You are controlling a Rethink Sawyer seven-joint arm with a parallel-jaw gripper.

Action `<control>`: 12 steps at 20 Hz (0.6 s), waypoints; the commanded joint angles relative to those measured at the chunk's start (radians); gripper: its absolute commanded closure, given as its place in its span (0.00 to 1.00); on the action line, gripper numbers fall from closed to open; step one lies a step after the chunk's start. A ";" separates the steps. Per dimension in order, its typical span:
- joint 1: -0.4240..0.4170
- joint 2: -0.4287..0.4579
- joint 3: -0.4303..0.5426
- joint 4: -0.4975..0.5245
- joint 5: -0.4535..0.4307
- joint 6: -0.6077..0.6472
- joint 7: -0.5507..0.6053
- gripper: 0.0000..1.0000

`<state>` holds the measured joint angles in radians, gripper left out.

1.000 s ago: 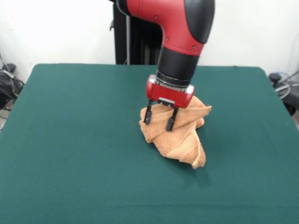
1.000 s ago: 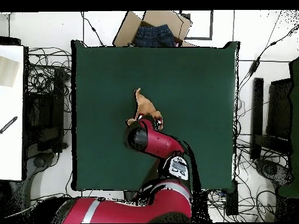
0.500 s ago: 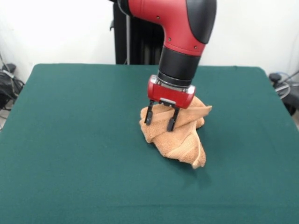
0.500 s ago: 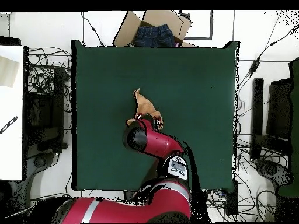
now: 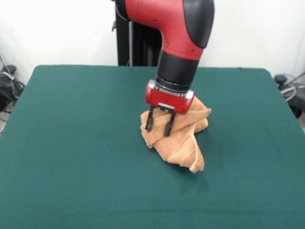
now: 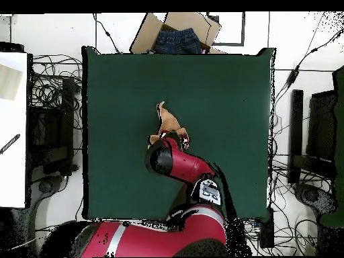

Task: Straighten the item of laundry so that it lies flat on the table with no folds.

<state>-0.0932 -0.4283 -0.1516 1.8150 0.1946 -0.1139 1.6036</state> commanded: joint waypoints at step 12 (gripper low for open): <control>-0.015 0.067 0.112 0.058 -0.084 -0.076 0.206 1.00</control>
<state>-0.1038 -0.4162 -0.1508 1.8151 0.1513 -0.1662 1.6036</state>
